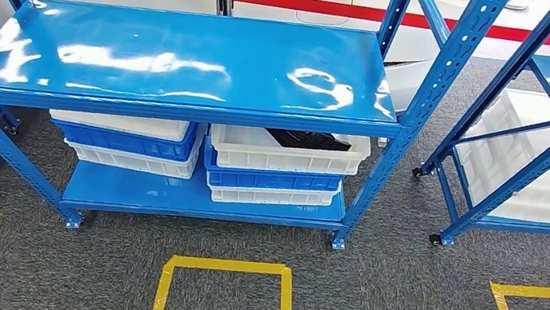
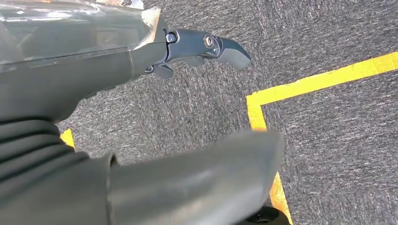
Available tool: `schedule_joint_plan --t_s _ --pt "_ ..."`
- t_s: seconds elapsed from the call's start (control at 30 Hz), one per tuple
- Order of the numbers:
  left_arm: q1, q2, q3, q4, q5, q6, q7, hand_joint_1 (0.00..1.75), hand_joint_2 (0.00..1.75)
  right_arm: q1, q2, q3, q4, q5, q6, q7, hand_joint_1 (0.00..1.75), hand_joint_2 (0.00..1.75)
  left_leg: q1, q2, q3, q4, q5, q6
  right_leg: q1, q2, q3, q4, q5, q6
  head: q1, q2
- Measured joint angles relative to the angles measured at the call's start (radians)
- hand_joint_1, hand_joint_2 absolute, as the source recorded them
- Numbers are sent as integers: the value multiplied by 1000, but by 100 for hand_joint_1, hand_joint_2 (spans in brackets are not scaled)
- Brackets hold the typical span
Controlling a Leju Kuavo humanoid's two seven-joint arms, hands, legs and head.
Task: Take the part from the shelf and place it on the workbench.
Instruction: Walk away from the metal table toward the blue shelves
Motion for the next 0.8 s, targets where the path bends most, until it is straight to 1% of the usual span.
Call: schedule_joint_plan --t_s 0.07,0.1,0.13,0.17,0.2,0.23,0.3,0.33,0.37,0.4,0.43,0.47,0.5,0.53,0.57,0.6,0.63,0.67,0.7,0.73,0.77,0.8 --pt "0 0 0 0 0 0 1 0 0 0 1 0 0 3 0 0 0 0 1 0 -2 2 0 5 -6 0 0 -1 2 3 0 0" --pt "0 0 0 0 0 1 1 0 0 0 2 0 0 3 0 0 0 0 0 0 -2 1 1 7 -6 0 0 -3 3 5 0 0" --pt "0 0 0 0 0 1 2 0 0 0 2 0 0 4 0 0 0 0 3 1 1 -6 6 12 -4 0 -1 -3 4 7 0 0" --pt "-1 0 0 0 0 1 2 0 0 0 1 0 0 4 0 0 0 0 7 4 5 -16 12 17 -2 -4 -4 2 0 9 0 0" --pt "-1 -1 0 0 0 1 2 0 0 0 1 0 0 4 0 0 0 0 11 7 9 -26 19 24 -1 -8 -14 21 -12 7 2 0" --pt "-1 -1 0 0 0 1 2 0 0 0 1 0 0 4 0 0 0 0 15 10 11 -35 25 28 0 -12 -33 61 -34 4 3 0" --pt "0 -2 0 0 0 1 2 0 0 0 0 0 0 4 0 0 0 0 17 17 9 -37 29 31 -4 -15 -91 186 -92 -2 5 0" --pt "1 -2 0 0 0 1 2 0 0 1 0 0 0 4 0 0 0 44 18 19 7 -37 29 29 -8 -16 -116 243 -112 0 5 0" --pt "1 -2 0 0 0 1 3 0 0 2 -1 0 0 4 0 0 0 87 19 21 6 -36 29 27 -13 -18 -125 268 -118 8 5 0" --pt "1 -2 0 0 0 1 3 0 0 4 -2 0 0 4 0 0 0 131 22 21 6 -35 29 22 -18 -19 -114 255 -108 20 5 0" --pt "2 -2 0 0 0 1 3 0 0 5 -3 0 0 4 0 0 0 175 27 19 6 -32 28 15 -24 -21 -84 203 -87 34 5 0" --pt "1 -2 0 0 0 1 3 0 0 5 -3 0 0 4 0 0 0 175 30 17 5 -26 25 6 -31 -20 -44 129 -63 48 5 0" --pt "1 -1 0 0 0 1 2 0 0 5 -2 1 0 5 1 -2 0 175 32 14 2 -18 20 -6 -34 -15 -10 70 -47 55 8 0" --pt "0 0 0 -1 0 1 1 0 0 5 -1 1 0 6 1 -3 0 175 31 11 -2 -11 16 -17 -35 -11 12 31 -38 54 10 0" --pt "0 1 0 -1 1 2 -1 0 0 6 0 1 0 7 2 -6 0 175 30 9 -5 -5 12 -26 -34 -8 21 16 -38 47 10 0" --pt "0 2 0 -1 2 2 -3 0 0 6 1 1 0 8 3 -8 0 175 30 6 -7 -4 12 -32 -30 -8 21 20 -39 35 10 0" --pt "0 2 1 -1 2 3 -4 0 0 7 0 1 0 9 4 -10 0 175 33 3 -7 -3 13 -35 -30 -12 19 22 -39 24 7 0" --pt "1 1 1 -1 3 3 -5 0 0 7 0 1 0 10 5 -11 0 175 37 1 -9 1 10 -37 -31 -15 19 21 -37 16 6 0" --pt "2 1 1 -1 3 3 -6 0 0 7 1 1 0 11 7 -12 0 175 40 0 -17 19 -3 -39 -30 -18 18 21 -36 10 5 0" --pt "2 1 2 -1 3 3 -6 0 0 7 1 1 0 11 9 -13 0 175 42 1 -34 57 -28 -41 -28 -22 17 20 -34 3 4 0" --pt "2 1 2 0 3 4 -6 0 0 6 1 2 0 12 10 -15 0 175 42 1 -61 115 -62 -43 -24 -26 16 20 -33 -2 3 0" --pt "2 1 3 0 4 4 -6 0 0 6 1 2 0 13 12 -16 0 175 41 1 -94 185 -97 -43 -20 -30 14 20 -33 -6 2 0"
